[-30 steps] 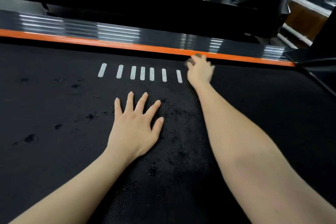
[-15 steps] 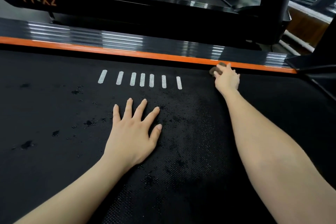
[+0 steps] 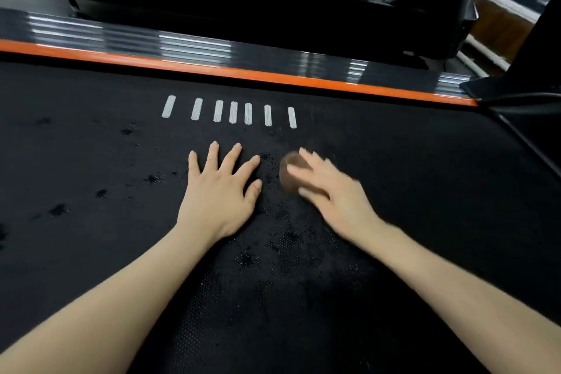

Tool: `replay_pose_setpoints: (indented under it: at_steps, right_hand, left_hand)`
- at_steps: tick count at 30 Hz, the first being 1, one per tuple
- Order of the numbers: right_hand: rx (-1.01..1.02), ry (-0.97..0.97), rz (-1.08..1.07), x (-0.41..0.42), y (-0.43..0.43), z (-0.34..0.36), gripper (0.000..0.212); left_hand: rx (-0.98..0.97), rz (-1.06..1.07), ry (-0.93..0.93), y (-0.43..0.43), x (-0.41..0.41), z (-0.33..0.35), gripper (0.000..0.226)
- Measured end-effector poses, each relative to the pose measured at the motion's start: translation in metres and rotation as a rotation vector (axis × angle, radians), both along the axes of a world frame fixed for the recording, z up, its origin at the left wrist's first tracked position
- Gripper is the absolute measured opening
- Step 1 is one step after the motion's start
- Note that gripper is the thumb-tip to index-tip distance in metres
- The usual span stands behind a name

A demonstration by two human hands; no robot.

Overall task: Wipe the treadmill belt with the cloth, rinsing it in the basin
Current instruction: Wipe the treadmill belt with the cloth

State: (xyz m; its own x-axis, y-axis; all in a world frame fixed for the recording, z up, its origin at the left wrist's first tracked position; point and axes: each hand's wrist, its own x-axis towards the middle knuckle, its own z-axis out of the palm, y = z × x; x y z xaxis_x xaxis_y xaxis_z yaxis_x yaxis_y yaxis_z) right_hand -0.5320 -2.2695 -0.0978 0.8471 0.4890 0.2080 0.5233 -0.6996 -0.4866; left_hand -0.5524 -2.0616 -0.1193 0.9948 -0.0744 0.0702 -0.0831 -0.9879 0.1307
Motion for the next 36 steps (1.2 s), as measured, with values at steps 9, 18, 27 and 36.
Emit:
replay_pose_setpoints:
  at_steps: [9, 18, 27, 36]
  right_hand:
    - [-0.003, 0.041, -0.104, 0.03, 0.001, 0.0, 0.042]
    - [0.005, 0.043, 0.089, -0.097, -0.008, -0.008, 0.037]
    - [-0.063, 0.01, -0.277, 0.049, 0.03, 0.007, 0.033]
    - [0.003, 0.046, 0.191, -0.149, -0.033, -0.007, 0.033]
  left_hand:
    - [-0.002, 0.004, 0.005, 0.0, -0.002, -0.002, 0.053]
    - [-0.015, -0.005, -0.004, 0.002, 0.0, 0.001, 0.05]
    - [-0.012, 0.005, -0.003, 0.002, 0.0, -0.001, 0.048]
    - [-0.019, 0.006, -0.008, 0.001, -0.001, 0.0, 0.048]
